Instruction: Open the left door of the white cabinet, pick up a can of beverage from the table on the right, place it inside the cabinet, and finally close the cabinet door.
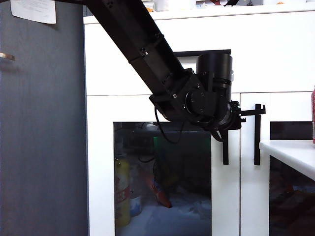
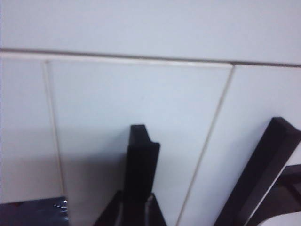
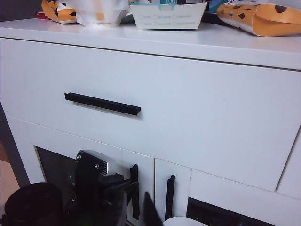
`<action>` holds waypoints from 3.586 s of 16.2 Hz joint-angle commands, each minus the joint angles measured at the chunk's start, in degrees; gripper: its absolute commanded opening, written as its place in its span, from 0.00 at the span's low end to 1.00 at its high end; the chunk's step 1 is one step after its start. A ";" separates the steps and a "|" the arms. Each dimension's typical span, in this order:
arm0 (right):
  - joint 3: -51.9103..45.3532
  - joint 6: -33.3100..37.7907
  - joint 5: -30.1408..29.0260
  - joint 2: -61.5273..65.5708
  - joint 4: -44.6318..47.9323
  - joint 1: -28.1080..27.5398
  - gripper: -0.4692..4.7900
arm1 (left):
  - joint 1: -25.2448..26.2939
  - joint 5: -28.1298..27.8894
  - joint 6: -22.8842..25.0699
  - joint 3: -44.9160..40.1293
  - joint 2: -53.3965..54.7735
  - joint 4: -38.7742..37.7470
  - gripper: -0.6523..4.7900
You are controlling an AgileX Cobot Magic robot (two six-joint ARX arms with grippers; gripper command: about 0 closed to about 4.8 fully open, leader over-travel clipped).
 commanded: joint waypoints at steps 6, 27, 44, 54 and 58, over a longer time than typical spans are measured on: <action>0.17 0.20 -0.07 -0.09 0.63 0.00 0.18 | -1.49 -0.50 -0.42 -0.33 -0.39 9.44 0.11; -3.13 -5.29 10.43 0.44 -8.76 -0.11 0.76 | -3.56 -0.57 -0.42 -64.13 -43.45 14.97 0.11; -31.12 1.60 11.13 30.42 57.13 0.11 0.89 | -3.52 -0.57 -0.42 -71.41 -53.29 14.80 0.11; -28.22 5.95 11.76 -27.71 2.29 8.74 0.08 | -3.50 -0.50 -0.42 -71.58 -53.29 14.49 0.11; -24.24 8.61 4.00 -17.38 1.14 9.49 0.08 | -3.56 -0.52 -0.42 -71.58 -53.35 14.49 0.11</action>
